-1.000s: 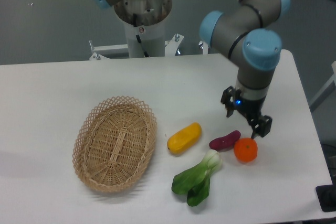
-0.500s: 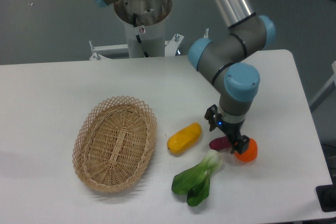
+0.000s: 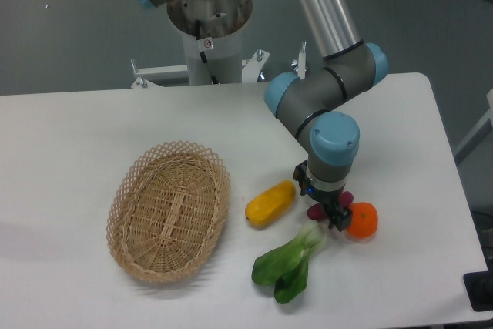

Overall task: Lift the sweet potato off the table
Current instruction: 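Lower the gripper around the sweet potato and close on it, then lift the grasped sweet potato up off the table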

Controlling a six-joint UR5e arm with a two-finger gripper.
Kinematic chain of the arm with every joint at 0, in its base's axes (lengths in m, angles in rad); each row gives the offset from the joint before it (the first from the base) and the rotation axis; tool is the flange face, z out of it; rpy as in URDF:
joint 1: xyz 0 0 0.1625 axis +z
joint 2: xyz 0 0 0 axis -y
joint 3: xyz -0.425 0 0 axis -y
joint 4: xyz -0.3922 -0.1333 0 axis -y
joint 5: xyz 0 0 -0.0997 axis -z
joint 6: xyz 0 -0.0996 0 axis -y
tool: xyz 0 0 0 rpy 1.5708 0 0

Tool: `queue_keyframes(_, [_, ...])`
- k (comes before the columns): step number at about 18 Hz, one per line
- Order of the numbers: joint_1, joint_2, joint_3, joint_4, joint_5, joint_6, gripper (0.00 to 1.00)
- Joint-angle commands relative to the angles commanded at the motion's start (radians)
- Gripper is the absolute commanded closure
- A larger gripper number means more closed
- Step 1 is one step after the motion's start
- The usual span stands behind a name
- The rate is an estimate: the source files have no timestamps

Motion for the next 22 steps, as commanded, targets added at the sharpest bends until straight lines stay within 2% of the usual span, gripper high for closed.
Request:
queue_keyframes(1, [0.0,0.0,0.008,0.0,0.0,0.0,0.03])
queue_keyframes(2, [0.0,0.0,0.009,0.002,0.0,0.0,0.1])
queue_keyframes(4, [0.002,0.0,0.005,0.002,0.002,-0.002,0.36])
queue_keyframes(5, [0.002,-0.002,0.005,0.003,0.002,-0.002,0.42])
queue_keyframes(11, [0.0,-0.005,-0.003,0.028,0.002,-0.002,0.45])
queue_keyframes(12, [0.002,-0.002,-0.002,0.028,0.002,-0.002,0.53])
queue_keyframes(15, [0.002,0.001,0.003,0.028,0.002,0.0,0.61])
queue_keyframes(19, [0.003,0.012,0.011,0.026,0.002,0.003,0.67])
queue_keyframes(22, [0.011,0.029,0.015,0.028,0.0,0.009,0.68])
